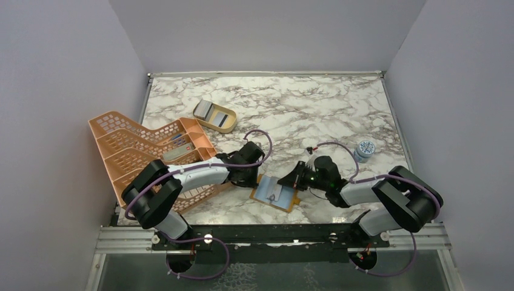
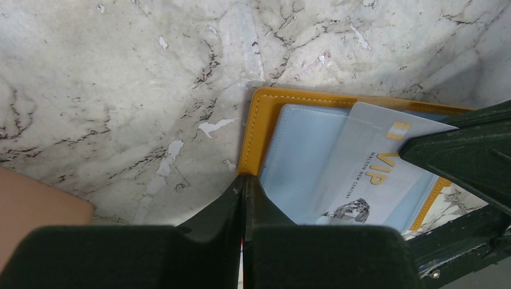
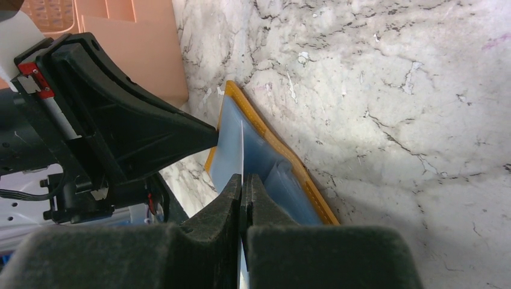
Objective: Put the credit cards into the card holder
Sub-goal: Insert the credit card into the card holder.
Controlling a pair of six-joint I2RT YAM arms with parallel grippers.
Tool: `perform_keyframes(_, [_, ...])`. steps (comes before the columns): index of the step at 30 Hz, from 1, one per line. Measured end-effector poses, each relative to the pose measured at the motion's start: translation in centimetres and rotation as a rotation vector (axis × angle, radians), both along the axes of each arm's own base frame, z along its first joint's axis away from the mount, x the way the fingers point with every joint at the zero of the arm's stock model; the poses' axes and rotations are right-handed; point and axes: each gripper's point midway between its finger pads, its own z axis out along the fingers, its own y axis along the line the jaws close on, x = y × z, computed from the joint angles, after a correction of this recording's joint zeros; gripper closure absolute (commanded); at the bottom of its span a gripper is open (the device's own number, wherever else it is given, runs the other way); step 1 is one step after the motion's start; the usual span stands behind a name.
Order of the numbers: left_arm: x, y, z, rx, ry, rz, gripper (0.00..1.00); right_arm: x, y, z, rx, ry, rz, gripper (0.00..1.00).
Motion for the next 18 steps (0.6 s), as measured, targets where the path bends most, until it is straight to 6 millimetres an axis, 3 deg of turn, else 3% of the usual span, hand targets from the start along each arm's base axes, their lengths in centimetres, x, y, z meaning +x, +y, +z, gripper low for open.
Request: perform_keyframes(18, [-0.21, -0.01, -0.05, -0.01, 0.004, 0.007, 0.96, -1.04, 0.73, -0.72, 0.032, 0.042, 0.016, 0.99])
